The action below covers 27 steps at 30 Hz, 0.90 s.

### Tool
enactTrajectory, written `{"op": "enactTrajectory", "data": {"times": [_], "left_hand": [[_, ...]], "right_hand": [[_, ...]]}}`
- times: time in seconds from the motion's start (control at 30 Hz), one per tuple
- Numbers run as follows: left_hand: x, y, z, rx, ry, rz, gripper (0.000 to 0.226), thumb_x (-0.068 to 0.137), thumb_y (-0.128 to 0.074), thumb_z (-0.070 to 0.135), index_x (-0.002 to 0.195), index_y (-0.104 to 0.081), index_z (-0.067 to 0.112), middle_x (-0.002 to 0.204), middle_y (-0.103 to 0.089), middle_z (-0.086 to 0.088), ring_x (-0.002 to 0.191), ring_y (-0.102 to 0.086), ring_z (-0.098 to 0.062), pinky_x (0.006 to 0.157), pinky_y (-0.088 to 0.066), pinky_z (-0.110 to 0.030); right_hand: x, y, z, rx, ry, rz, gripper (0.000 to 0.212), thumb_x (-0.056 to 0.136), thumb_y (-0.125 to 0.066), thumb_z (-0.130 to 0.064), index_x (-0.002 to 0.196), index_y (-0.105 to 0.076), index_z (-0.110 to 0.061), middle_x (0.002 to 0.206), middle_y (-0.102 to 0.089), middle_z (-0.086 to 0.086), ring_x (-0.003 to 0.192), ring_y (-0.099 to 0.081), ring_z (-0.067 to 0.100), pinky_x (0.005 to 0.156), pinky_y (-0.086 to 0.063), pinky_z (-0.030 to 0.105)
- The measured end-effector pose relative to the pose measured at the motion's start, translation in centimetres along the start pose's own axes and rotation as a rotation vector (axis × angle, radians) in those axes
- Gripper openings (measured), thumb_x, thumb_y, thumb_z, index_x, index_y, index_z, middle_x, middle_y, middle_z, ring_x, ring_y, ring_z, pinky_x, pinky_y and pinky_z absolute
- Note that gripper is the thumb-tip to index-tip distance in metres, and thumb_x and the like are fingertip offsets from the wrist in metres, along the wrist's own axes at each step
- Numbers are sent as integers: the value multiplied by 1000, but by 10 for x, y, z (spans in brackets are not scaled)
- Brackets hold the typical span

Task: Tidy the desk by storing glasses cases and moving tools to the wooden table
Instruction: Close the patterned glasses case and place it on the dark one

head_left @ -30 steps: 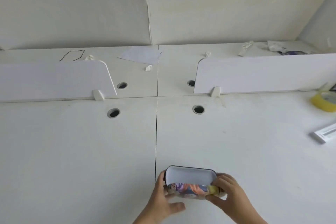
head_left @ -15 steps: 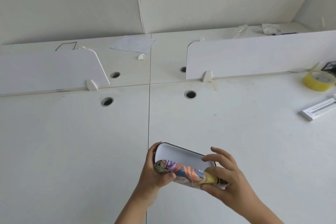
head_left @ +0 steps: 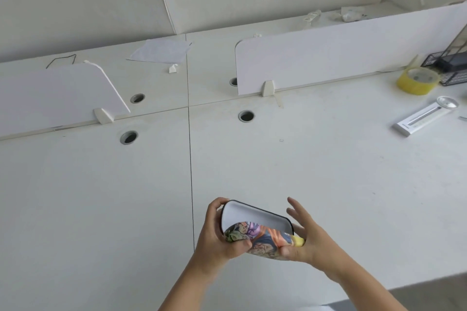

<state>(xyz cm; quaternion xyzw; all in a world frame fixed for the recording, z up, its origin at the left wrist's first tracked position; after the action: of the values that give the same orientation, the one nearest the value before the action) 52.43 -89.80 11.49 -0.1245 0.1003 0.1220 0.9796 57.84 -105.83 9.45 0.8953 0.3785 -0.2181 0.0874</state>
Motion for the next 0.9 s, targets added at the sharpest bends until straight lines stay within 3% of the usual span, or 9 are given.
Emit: {"op": "enactTrajectory", "data": {"times": [0.17,0.33,0.4,0.5,0.57,0.63,0.7,0.8,0.9], "left_hand": [[-2,4,-7,-68,44,16,69,34,-70,17,99,-48,24,90,-62,0,73,-67,-16,56,-57,-24],[-4,9,-13,-222,95,105,61,31,-67,16,92,-54,17,68,-69,-5,58,-67,-13,45,-54,-22],[-4,14,-19,-182,114,171,51,34,-68,20,83,-58,11,61,-70,-4,55,-67,-12,44,-54,-22],[-8,20,-29,-111,169,237,36,47,-70,19,81,-62,9,60,-73,-1,57,-68,-10,47,-55,-21],[-11,22,-33,-90,190,274,21,60,-69,16,80,-63,12,66,-71,-1,59,-67,-8,49,-56,-20],[-13,22,-36,-87,212,320,8,78,-64,6,80,-61,13,73,-68,-4,59,-67,-7,50,-55,-18],[-14,19,-37,-74,239,319,12,84,-55,2,82,-60,13,78,-67,-7,64,-66,-11,51,-56,-19],[-7,10,-32,-34,260,227,12,84,-55,3,84,-60,14,81,-68,-8,69,-65,-16,51,-56,-20],[6,5,-34,56,223,135,18,84,-54,5,86,-59,22,85,-67,0,70,-65,-8,52,-53,-13]], "right_hand": [[-5,7,5,16,20,-4,125,27,-86,-41,133,-20,-34,120,-48,-9,111,-52,9,68,-54,20],[-5,14,11,146,69,99,110,14,-91,-43,113,-46,-28,103,-57,-3,80,-64,9,57,-53,20],[-1,16,17,184,49,167,82,35,-89,-22,109,-56,-13,85,-58,4,68,-60,13,54,-50,19],[-2,13,16,140,29,246,28,66,-76,-3,82,-64,-22,83,-58,9,71,-56,19,59,-52,22],[-6,13,14,-30,78,285,25,68,-76,-20,85,-59,-29,93,-58,2,82,-57,18,72,-52,25],[-7,1,6,-444,119,180,72,50,-73,-58,111,-47,-28,107,-47,-12,96,-52,10,81,-43,14],[-6,-10,3,-812,158,191,99,43,-60,-65,129,-33,-24,113,-41,-13,104,-48,12,83,-36,13],[-13,-15,-3,-991,244,346,79,41,-48,-62,108,-45,-20,91,-63,-7,78,-65,13,58,-44,10],[-20,-6,4,-932,151,453,71,37,-43,-65,95,-48,-25,82,-51,-23,66,-64,3,42,-17,-6]]}}
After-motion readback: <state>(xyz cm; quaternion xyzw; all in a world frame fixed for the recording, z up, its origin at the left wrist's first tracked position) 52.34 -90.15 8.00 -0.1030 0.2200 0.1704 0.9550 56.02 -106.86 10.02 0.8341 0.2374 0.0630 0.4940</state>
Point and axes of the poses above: each hand's wrist, its own x-axis towards the middle knuckle, its own y-axis out of the back of the hand, z = x × y, the point moved 6 cm from there along x, towards the middle knuckle
